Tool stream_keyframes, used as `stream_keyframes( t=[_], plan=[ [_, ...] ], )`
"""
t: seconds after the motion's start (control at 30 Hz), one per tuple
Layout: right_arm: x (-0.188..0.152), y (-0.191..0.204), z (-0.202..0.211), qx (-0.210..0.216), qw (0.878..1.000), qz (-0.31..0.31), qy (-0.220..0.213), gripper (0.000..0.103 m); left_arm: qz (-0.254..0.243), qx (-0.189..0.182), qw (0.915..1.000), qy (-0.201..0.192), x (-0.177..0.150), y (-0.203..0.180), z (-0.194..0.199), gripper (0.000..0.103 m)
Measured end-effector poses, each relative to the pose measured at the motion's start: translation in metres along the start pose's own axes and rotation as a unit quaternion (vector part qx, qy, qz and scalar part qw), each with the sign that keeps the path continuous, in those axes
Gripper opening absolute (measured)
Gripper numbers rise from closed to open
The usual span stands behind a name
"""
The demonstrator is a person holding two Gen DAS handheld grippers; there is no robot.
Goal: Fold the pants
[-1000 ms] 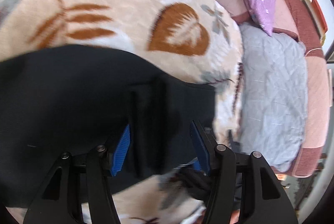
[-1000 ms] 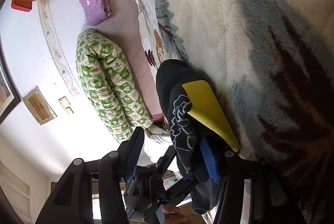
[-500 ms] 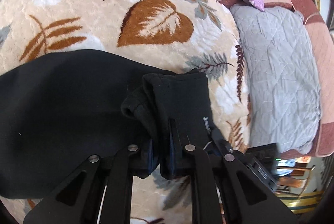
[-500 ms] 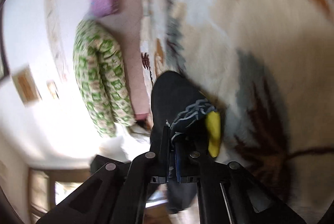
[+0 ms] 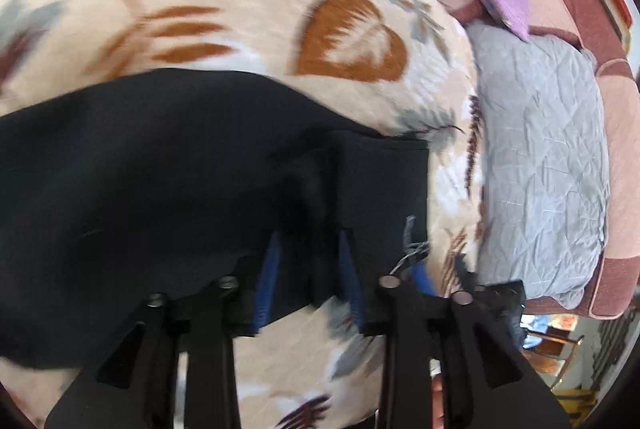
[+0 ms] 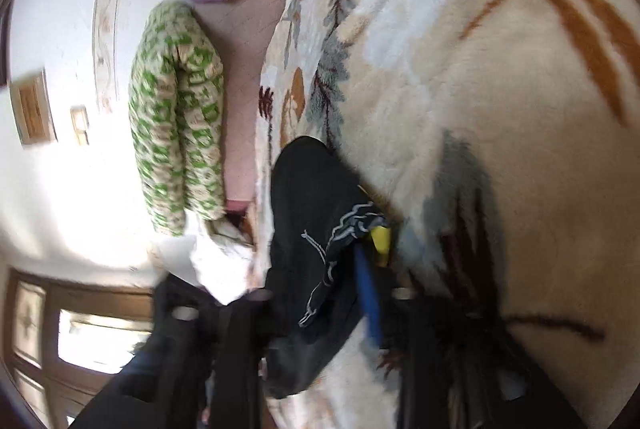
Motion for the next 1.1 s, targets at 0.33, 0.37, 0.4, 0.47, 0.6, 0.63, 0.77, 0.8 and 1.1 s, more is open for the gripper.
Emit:
stream_keyframes(
  t=[0.33,0.37,0.4,0.47,0.6,0.63,0.77,0.8,1.1],
  plan=[
    [-0.070,0.032,0.025,0.021,0.998,0.041,0.043,0.049,0.009,0.062,0.9943,-0.086,-0.008,0.078,0.156,0.030],
    [-0.085,0.041,0.014,0.021,0.996,0.053,0.062,0.050,0.009,0.072,0.9928,-0.095,-0.012,0.091,0.174,0.033],
    [-0.102,0.049,0.000,0.022,0.994,0.064,0.083,0.050,0.010,0.077,0.9918,-0.101,-0.016,0.101,0.188,0.035],
    [-0.142,0.067,-0.034,0.025,0.988,0.083,0.128,0.050,0.013,0.086,0.9898,-0.112,-0.020,0.117,0.206,0.037],
    [-0.213,0.085,-0.100,0.018,0.976,0.088,0.196,0.050,0.020,0.085,0.9892,-0.117,-0.027,0.148,0.229,0.037],
    [-0.223,0.085,-0.109,0.011,0.975,0.088,0.204,0.050,0.022,0.081,0.9894,-0.118,-0.027,0.154,0.231,0.037],
    [-0.259,0.078,-0.150,-0.017,0.973,0.054,0.223,0.051,0.037,0.058,0.9911,-0.114,-0.021,0.171,0.235,0.037],
    [-0.261,0.078,-0.159,-0.022,0.975,0.044,0.218,0.049,0.041,0.052,0.9914,-0.113,-0.019,0.174,0.235,0.037],
    [-0.250,0.092,-0.189,-0.045,0.991,-0.015,0.129,0.066,0.054,0.019,0.9934,-0.099,-0.006,0.186,0.221,0.037]
  ],
)
Point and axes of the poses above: each gripper's, at about its wrist camera, not at the fingertips, and z roughly against the way its jaws point, y to its left, x to its top, the point moved 6 cm from there along -z, roughly the way its jaws point, and after that the axes turned 11 degrees about -x, right-handed, at the moved point
